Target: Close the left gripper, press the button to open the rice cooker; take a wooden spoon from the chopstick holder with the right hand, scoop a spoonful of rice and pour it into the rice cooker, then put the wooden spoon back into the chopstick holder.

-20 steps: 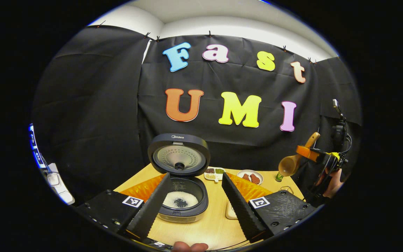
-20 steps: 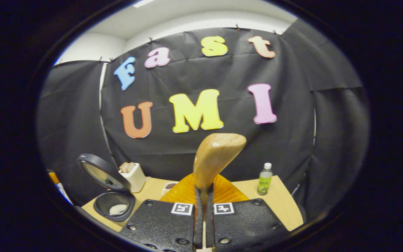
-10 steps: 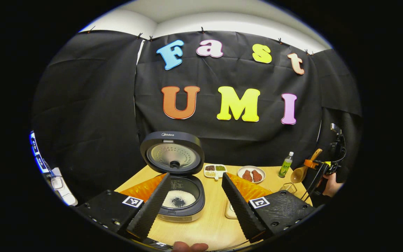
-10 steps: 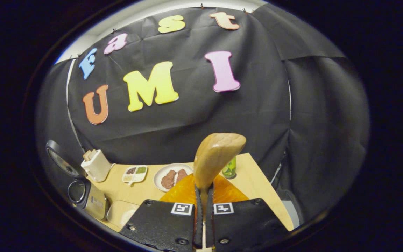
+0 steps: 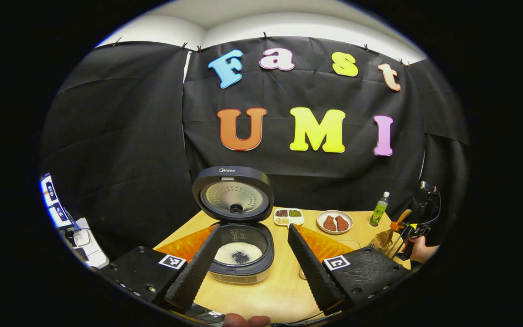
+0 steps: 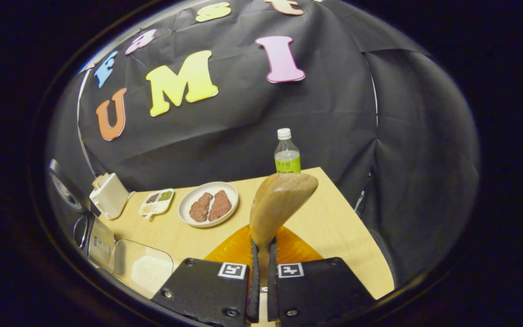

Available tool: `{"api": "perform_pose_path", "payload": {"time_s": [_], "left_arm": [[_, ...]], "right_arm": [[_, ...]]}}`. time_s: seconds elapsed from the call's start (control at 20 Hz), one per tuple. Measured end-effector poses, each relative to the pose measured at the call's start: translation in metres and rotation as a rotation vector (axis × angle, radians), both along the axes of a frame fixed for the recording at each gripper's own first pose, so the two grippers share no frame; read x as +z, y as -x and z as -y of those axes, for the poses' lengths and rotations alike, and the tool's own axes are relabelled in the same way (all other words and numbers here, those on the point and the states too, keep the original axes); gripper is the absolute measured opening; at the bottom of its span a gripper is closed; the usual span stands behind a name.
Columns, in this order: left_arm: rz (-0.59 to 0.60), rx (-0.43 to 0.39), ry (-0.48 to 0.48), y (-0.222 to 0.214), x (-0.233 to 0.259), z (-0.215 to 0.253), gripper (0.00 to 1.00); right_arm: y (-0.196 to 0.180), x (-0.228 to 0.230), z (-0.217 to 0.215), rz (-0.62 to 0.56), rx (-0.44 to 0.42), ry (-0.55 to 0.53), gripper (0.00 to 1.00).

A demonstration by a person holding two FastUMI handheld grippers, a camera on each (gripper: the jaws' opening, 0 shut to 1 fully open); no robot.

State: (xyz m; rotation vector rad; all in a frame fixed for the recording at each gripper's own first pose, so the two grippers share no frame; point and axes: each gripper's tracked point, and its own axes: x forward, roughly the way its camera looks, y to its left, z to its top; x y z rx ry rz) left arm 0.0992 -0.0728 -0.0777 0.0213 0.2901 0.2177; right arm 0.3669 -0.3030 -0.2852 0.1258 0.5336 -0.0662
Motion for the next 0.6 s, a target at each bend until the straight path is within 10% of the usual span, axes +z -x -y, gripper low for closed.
{"api": "perform_pose_path", "payload": {"time_s": [0.45, 0.6], "left_arm": [[-0.005, -0.043, -0.011, 0.001, -0.002, 0.008, 0.95], [0.009, -0.056, 0.0, 0.001, 0.001, 0.007, 0.95]], "right_arm": [[-0.001, -0.01, 0.008, -0.001, -0.012, 0.013, 0.2], [0.009, 0.013, 0.012, 0.036, -0.027, 0.034, 0.48]]}}
